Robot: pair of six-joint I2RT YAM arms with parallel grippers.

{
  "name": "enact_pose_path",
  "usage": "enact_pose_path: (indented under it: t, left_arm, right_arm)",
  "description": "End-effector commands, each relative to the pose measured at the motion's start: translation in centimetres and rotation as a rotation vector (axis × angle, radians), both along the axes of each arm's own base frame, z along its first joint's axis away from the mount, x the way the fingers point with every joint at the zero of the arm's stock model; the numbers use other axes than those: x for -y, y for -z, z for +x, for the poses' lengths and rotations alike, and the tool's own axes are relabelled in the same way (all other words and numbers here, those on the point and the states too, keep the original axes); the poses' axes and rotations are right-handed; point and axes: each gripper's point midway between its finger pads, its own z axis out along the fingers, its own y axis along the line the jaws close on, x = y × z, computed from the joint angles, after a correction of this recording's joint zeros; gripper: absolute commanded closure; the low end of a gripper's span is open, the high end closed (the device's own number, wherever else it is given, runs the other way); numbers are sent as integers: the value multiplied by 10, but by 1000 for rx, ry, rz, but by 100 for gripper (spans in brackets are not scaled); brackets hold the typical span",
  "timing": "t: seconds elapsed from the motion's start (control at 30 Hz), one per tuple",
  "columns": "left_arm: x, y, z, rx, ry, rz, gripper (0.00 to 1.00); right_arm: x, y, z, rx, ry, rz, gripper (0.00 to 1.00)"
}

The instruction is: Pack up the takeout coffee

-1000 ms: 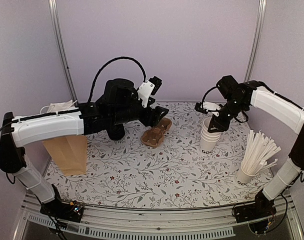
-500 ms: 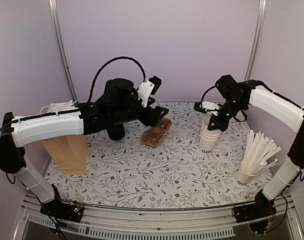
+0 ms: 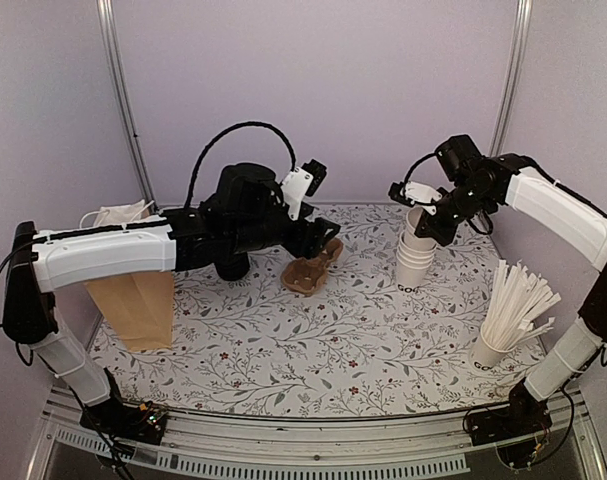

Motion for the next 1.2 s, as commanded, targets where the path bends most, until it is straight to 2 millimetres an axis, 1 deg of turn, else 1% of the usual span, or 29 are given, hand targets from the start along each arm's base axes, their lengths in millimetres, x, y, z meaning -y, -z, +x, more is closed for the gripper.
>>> enact_pose_path:
  t: [0.0, 0.17, 0.2, 0.33, 0.47, 0.57, 0.63, 0.73, 0.8, 0.83, 0.9, 0.97, 1.03, 1.1, 1.17]
  left_arm:
    - [5, 0, -3, -9, 17, -22, 26]
    - [5, -1, -3, -6, 17, -22, 26]
    - [5, -1, -3, -6, 16, -22, 26]
    - [4, -2, -3, -3, 14, -23, 26]
    - [3, -5, -2, 5, 7, -24, 26]
    - [1, -8, -2, 16, 1, -21, 26]
    - [-1, -11, -1, 28, -6, -17, 26]
    - [-5, -18, -2, 57, -8, -7, 26]
    - [-7, -17, -2, 76, -10, 8, 25]
    - [-7, -26, 1, 109, -18, -5, 25]
    - [-10, -32, 4, 124, -35, 0, 25]
    - [-13, -29, 5, 100, -43, 23, 25]
    - [-18, -31, 4, 85, -49, 24, 25]
    - [-23, -33, 2, 51, -66, 9, 25]
    - [-31, -34, -1, 22, -82, -5, 25]
  right_arm:
    - [-5, -15, 25, 100, 24, 4, 100]
    - [-4, -15, 40, 140, 54, -2, 100]
    - [0, -16, 45, 159, 74, -16, 100]
    - [4, -21, 56, 181, 103, -8, 100]
    - [3, -25, 57, 171, 100, 5, 100]
    - [4, -38, 53, 177, 104, 13, 100]
    - [1, -50, 45, 173, 92, 52, 100]
    - [0, -63, 30, 163, 87, 90, 100]
    - [2, -78, 18, 178, 78, 113, 100]
    - [0, -81, 12, 174, 61, 119, 100]
    - [-7, -88, -6, 167, 4, 147, 100]
    - [-14, -93, -25, 158, -53, 177, 100]
    - [-24, -90, -42, 135, -116, 188, 100]
    - [-37, -83, -61, 108, -192, 190, 100]
    - [-52, -70, -80, 82, -270, 176, 100]
